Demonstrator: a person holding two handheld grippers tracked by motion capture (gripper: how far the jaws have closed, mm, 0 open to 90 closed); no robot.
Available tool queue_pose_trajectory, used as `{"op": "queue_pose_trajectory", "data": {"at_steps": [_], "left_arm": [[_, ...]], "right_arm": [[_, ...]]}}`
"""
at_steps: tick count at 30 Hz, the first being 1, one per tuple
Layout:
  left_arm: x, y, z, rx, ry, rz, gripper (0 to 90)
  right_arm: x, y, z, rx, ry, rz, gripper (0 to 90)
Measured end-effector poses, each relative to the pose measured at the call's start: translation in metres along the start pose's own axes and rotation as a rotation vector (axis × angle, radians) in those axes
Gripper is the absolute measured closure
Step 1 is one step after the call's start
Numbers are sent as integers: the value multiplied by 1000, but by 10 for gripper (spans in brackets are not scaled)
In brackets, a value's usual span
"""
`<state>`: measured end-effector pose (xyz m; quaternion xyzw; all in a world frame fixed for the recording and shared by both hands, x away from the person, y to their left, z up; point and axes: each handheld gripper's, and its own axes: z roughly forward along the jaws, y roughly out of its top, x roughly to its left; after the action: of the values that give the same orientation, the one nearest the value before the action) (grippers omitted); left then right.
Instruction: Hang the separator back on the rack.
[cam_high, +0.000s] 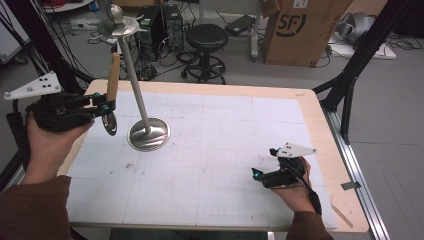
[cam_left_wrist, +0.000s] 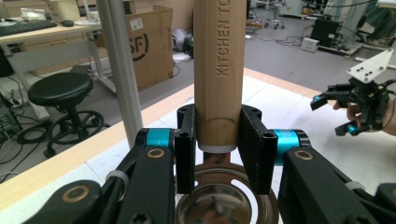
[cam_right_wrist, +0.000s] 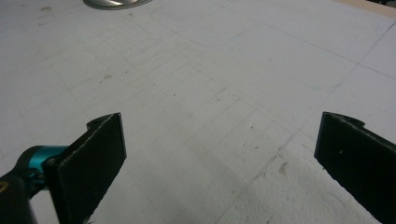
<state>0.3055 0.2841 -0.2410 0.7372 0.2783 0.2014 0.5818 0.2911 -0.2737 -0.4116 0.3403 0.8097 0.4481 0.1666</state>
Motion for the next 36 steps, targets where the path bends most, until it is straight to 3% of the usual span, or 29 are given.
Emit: {"op": "queue_pose_trajectory", "data": {"at_steps": [18, 36], "left_arm": [[13, 11, -14, -46, 68, -14, 691], [29, 16, -28, -61, 138, -31, 691]], "right_arm": [[-1, 0, -1, -2, -1, 3, 10], [0, 0, 0, -2, 0, 0, 10]]}}
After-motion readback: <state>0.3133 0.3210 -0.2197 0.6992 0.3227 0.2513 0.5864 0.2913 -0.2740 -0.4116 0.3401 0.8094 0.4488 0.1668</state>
